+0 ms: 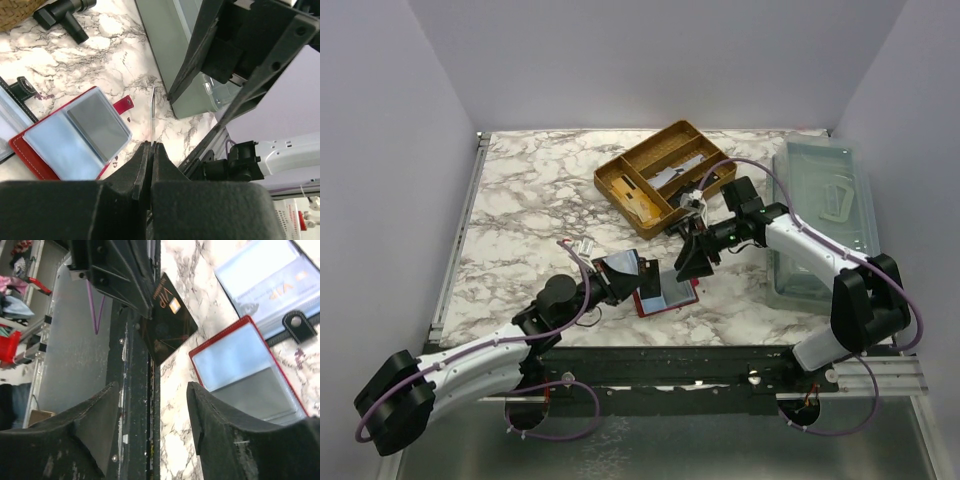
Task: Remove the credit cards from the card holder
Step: Remove the credit card from the card holder, then place the credit card in the storage box.
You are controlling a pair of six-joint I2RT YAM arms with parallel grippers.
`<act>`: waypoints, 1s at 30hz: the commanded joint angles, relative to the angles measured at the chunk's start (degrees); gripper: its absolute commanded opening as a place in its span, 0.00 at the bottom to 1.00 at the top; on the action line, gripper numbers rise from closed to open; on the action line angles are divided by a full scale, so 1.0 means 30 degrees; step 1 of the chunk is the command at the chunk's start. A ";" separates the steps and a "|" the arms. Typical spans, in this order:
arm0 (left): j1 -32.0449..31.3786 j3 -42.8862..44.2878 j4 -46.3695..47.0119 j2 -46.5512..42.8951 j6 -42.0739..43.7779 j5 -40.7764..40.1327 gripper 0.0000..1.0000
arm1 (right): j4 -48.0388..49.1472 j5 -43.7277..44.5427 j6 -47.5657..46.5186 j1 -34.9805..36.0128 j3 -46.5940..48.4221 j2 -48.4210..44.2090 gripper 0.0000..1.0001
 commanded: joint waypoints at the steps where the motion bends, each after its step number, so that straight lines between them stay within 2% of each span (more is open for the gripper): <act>1: 0.0048 0.0718 0.1402 0.0485 0.1814 0.0769 0.00 | 0.1689 -0.1605 -0.0943 -0.0099 -0.0326 -0.1403 0.66; 8: 0.0071 0.0778 0.5168 0.2207 0.2075 0.0836 0.00 | 0.6492 -0.1561 0.2885 -0.0099 -0.1470 -0.1625 0.67; 14: 0.0057 0.1274 0.5837 0.2722 0.2254 0.1162 0.00 | 0.8748 -0.1282 0.4817 -0.0103 -0.2592 -0.1624 0.67; 19: 0.0062 0.1244 0.6744 0.3182 0.1932 0.1143 0.00 | 1.0513 -0.2785 0.6583 -0.0100 -0.3123 -0.1196 0.66; 24: 0.0070 0.1245 0.8452 0.4205 0.1377 0.1162 0.00 | 1.5877 -0.4482 1.1430 -0.0099 -0.4629 -0.1180 0.62; 30: 0.0054 0.1490 0.9500 0.5035 0.1196 0.1328 0.00 | 1.6999 -0.4488 1.2591 -0.0114 -0.4900 -0.1058 0.56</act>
